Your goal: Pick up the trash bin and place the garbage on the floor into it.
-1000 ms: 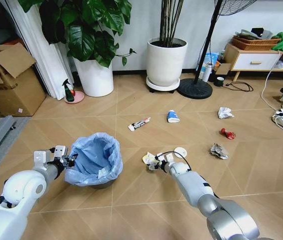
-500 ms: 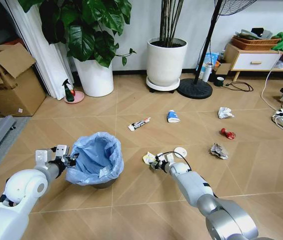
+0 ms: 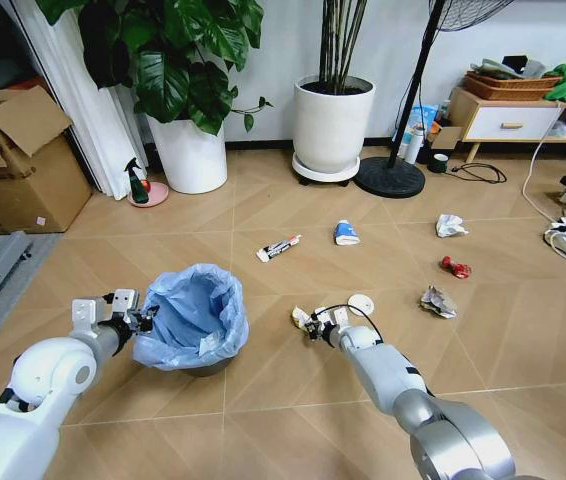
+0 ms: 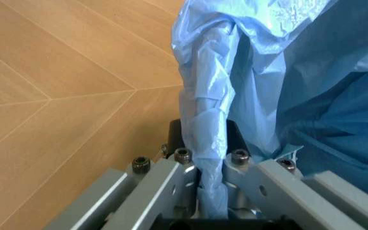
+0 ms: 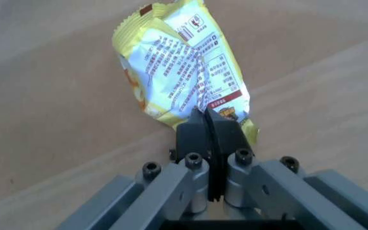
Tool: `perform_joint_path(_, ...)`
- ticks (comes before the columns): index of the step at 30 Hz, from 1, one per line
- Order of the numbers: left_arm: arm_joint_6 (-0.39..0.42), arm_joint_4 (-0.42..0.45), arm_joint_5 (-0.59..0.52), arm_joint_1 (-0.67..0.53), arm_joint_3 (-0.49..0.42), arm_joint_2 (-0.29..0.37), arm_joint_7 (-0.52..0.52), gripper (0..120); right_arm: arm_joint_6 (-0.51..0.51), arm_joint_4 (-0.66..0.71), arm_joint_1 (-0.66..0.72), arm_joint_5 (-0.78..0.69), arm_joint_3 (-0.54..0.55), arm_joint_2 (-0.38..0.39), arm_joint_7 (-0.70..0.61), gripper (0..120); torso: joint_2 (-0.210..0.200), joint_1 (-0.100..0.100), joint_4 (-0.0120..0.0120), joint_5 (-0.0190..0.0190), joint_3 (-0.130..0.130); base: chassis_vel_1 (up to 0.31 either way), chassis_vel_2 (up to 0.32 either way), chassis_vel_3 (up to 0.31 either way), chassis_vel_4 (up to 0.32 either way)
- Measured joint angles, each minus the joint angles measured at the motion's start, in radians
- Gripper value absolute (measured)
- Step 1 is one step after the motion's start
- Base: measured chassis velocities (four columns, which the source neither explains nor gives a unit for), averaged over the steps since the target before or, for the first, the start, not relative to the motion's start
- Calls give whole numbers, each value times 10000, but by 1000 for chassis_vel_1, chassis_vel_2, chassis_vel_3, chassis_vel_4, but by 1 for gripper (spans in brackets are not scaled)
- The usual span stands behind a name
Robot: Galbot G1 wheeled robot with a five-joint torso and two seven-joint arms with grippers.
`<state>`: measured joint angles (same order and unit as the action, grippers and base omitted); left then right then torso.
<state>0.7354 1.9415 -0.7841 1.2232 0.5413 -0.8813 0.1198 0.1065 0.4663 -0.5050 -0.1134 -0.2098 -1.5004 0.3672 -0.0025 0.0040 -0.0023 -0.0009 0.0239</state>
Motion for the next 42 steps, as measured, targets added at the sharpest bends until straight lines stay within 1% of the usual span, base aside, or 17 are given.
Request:
perform_joint_path(2,0,4,3,9,2,0,0,0,24,166,-37,-65,42,49,-5,0,0,0,0,0,0,0,0,0,0)
perform_joint_path(6,0,32,49,56,49,-3,3,0,365,1564,-310,-811,550,485,-68,0,0,0,0,1,0,0,0,0,0)
perform_joint_path(8,-1,37,55,62,55,-6,3,0,396,1678,-329,-885,593,525,-80,0,0,0,0,1,0,0,0,0,0)
perform_joint_path(10,0,71,112,133,98,-41,7,0,751,3085,-538,-1569,982,936,-146,0,-1,0,0,1,1,0,0,0,0)
perform_joint_path(11,0,71,112,133,98,-41,7,0,751,3085,-538,-1569,982,936,-146,0,-1,0,0,1,1,0,0,0,0)
perform_joint_path(15,-1,131,161,212,137,-68,8,0,1062,4876,-715,-2403,1361,1389,-203,0,0,0,0,0,-2,0,0,0,0)
perform_joint_path(16,-1,131,161,212,137,-68,8,0,1062,4876,-715,-2403,1361,1389,-203,0,0,0,0,0,-2,0,0,0,0)
perform_joint_path(19,0,149,228,231,145,-84,16,0,1070,6107,-662,-2714,1600,1671,-116,0,0,0,-1,0,-1,0,0,0,0)
perform_joint_path(21,-1,151,230,234,145,-85,16,0,1070,6301,-632,-2770,1653,1697,-74,0,0,0,-1,1,0,0,0,0,0)
perform_joint_path(22,0,153,236,234,148,-81,20,0,1099,6727,-561,-2924,1788,1759,-1,0,0,0,-1,1,-1,0,0,0,0)
perform_joint_path(25,0,153,258,234,126,-56,37,0,1345,7702,-418,-3373,2161,1856,69,0,0,0,0,1,0,0,0,0,0)
perform_joint_path(26,0,153,258,234,126,-56,37,0,1345,7702,-418,-3373,2161,1856,69,0,0,0,0,1,0,0,0,0,0)
perform_joint_path(28,0,153,272,233,65,-51,41,0,1649,8567,-246,-3740,2490,1894,129,0,0,0,1,-2,-1,0,0,0,0)
perform_joint_path(30,0,149,278,227,49,-51,46,0,1748,8824,-192,-3849,2627,1908,137,0,0,0,1,-1,0,0,0,0,0)
perform_joint_path(37,-1,90,258,160,10,39,38,0,2397,10479,295,-4700,4048,2080,248,0,0,-1,1,-2,-1,0,0,0,0)
perform_joint_path(38,-1,90,258,160,10,39,38,0,2397,10479,295,-4700,4048,2080,248,0,0,-1,1,-2,-1,0,0,0,0)
perform_joint_path(42,0,37,256,150,0,47,18,0,2703,11152,426,-5093,4763,2296,330,0,0,-1,1,-2,-1,0,0,0,0)
